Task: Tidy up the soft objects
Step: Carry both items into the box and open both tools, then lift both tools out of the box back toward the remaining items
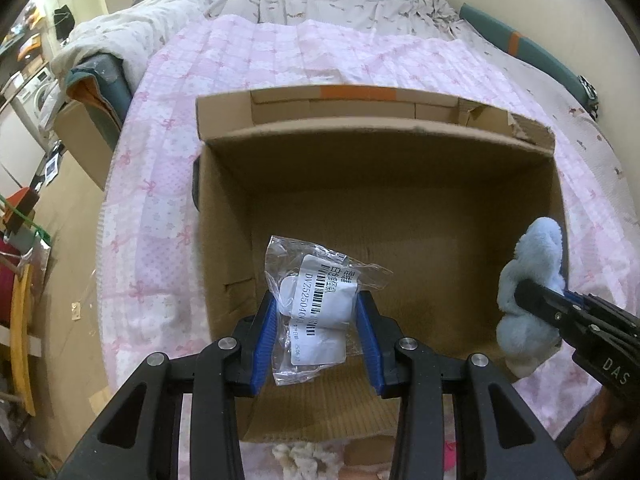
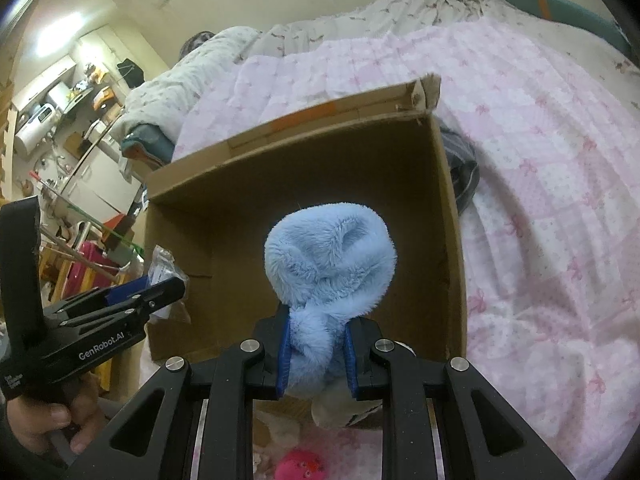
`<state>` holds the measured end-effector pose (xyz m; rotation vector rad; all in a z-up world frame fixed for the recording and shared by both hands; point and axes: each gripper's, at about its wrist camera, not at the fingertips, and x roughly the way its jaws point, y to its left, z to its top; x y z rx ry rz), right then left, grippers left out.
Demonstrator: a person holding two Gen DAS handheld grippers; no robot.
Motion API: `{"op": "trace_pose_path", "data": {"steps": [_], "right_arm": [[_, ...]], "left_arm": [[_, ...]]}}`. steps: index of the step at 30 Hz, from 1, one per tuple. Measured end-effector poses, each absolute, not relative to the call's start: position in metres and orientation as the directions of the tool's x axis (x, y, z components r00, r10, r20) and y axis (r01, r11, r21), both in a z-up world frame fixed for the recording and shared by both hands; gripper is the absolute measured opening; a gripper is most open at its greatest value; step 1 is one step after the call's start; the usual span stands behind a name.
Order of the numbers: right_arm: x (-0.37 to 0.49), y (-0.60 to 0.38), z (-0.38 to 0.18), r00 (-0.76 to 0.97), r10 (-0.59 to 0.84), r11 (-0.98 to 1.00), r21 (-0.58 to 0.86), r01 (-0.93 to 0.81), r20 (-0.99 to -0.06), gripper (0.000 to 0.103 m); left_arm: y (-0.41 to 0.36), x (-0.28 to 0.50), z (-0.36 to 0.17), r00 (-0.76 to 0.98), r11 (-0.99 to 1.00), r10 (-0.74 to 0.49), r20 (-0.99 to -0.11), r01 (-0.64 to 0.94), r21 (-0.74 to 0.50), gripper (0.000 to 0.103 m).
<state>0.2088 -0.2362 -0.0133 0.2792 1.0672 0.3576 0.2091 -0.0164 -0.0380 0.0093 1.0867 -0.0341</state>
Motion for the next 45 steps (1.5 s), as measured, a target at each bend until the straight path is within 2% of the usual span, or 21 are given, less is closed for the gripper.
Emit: {"op": "trace_pose_path", "data": {"steps": [13, 22, 29, 31, 32, 33, 34, 36, 38, 39, 45], "right_arm": [[0.212, -0.231, -0.045, 0.370, 0.388, 0.921, 0.369, -0.123, -0.844, 0.024], [0.216, -0.228, -0.045, 0.374, 0.388, 0.921, 0.374, -0.113, -0.843, 0.025], [0.213, -0.226, -0.043, 0.391, 0.391, 0.920, 0.371, -0.128, -0.834, 0.030], [0.213, -0.226, -0.042, 0.393, 0.390, 0.920, 0.371, -0.127, -0.833, 0.034], [0.213, -0.227, -0.042, 0.396, 0.391, 0.919, 0.373, -0.126, -0.831, 0.040], [0.212, -0.229, -0.041, 0.401, 0.392, 0.919, 0.373, -0.127, -0.828, 0.053], [0.211, -0.230, -0.040, 0.408, 0.392, 0.919, 0.374, -0.126, -0.824, 0.057], [0.210, -0.231, -0.038, 0.420, 0.402, 0.914, 0.387, -0.125, -0.814, 0.063], [0.210, -0.231, -0.036, 0.428, 0.408, 0.911, 0.393, -0.127, -0.807, 0.070], [0.210, -0.232, -0.035, 0.435, 0.405, 0.912, 0.391, -0.127, -0.804, 0.075], [0.209, -0.236, -0.032, 0.452, 0.399, 0.914, 0.387, -0.124, -0.798, 0.075]], "left_arm": [[-0.015, 0.213, -0.060, 0.466, 0.999, -0.053, -0.883, 0.017, -0.051, 0.035], [-0.018, 0.214, -0.070, 0.446, 0.999, -0.053, -0.894, 0.026, -0.046, 0.035], [-0.016, 0.215, -0.073, 0.441, 0.999, -0.050, -0.896, 0.022, -0.045, 0.037], [-0.016, 0.215, -0.073, 0.438, 0.999, -0.054, -0.897, 0.021, -0.049, 0.037], [-0.015, 0.215, -0.073, 0.439, 0.999, -0.054, -0.897, 0.021, -0.050, 0.038], [-0.015, 0.215, -0.072, 0.440, 0.998, -0.056, -0.896, 0.024, -0.051, 0.043], [-0.015, 0.215, -0.071, 0.442, 0.998, -0.057, -0.895, 0.027, -0.051, 0.047], [-0.016, 0.213, -0.066, 0.458, 0.998, -0.063, -0.886, 0.033, -0.054, 0.067], [-0.017, 0.211, -0.063, 0.471, 0.998, -0.069, -0.880, 0.038, -0.057, 0.074], [-0.017, 0.211, -0.063, 0.472, 0.998, -0.068, -0.879, 0.041, -0.055, 0.074], [-0.019, 0.210, -0.062, 0.472, 0.997, -0.067, -0.879, 0.052, -0.048, 0.074]]}}
